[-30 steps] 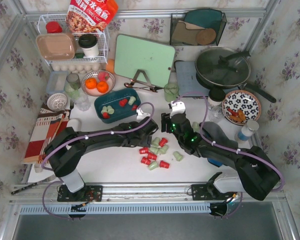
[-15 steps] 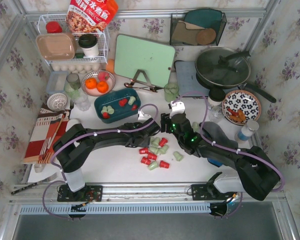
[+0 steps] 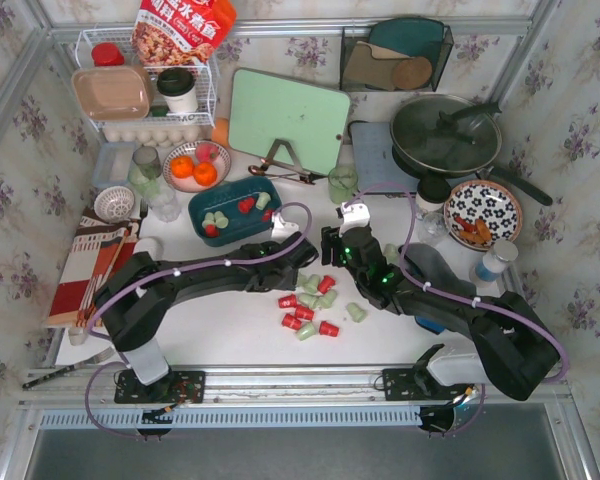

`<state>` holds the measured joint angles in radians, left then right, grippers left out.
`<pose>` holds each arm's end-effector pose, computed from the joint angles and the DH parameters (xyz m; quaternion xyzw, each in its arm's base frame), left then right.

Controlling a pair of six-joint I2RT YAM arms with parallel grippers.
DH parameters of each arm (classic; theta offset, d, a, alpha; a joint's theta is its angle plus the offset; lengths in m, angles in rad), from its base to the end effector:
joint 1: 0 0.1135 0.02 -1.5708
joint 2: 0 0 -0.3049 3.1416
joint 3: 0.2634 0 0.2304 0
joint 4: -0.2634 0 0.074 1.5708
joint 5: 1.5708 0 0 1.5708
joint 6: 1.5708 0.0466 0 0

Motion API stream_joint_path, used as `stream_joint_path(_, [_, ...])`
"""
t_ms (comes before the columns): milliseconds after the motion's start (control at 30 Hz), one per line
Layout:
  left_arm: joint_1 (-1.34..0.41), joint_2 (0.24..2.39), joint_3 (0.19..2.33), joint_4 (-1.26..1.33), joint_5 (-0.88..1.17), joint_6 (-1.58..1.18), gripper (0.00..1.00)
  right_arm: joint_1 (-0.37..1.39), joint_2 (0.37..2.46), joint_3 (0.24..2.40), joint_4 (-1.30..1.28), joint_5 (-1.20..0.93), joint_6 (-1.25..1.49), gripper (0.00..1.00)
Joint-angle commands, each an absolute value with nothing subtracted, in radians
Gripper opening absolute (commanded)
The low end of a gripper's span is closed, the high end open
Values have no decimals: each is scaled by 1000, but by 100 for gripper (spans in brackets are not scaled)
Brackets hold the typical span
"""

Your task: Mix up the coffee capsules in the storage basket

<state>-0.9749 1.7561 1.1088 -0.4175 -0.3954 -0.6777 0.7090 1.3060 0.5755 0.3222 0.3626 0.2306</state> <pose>0.2093 -0.2767 0.2245 0.0919 0.9461 -0.0516 0.3062 0.2034 0.1527 0.2573 -0.0986 0.8221 0.1101 0.5498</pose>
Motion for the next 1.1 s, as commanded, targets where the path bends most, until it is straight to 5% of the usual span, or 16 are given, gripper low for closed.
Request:
stream_joint_path(0, [-962, 1699, 1105, -430, -458, -624, 36, 710, 1305, 582, 344, 362, 242, 68])
stream_joint_path(500, [-698, 1559, 1157, -340, -479, -423, 38, 710, 1321, 587, 343, 358, 241, 68])
stream_joint_path(1067, [-363, 1795, 1267, -255, -349, -398, 52, 710, 1453, 677, 263, 242, 244, 69])
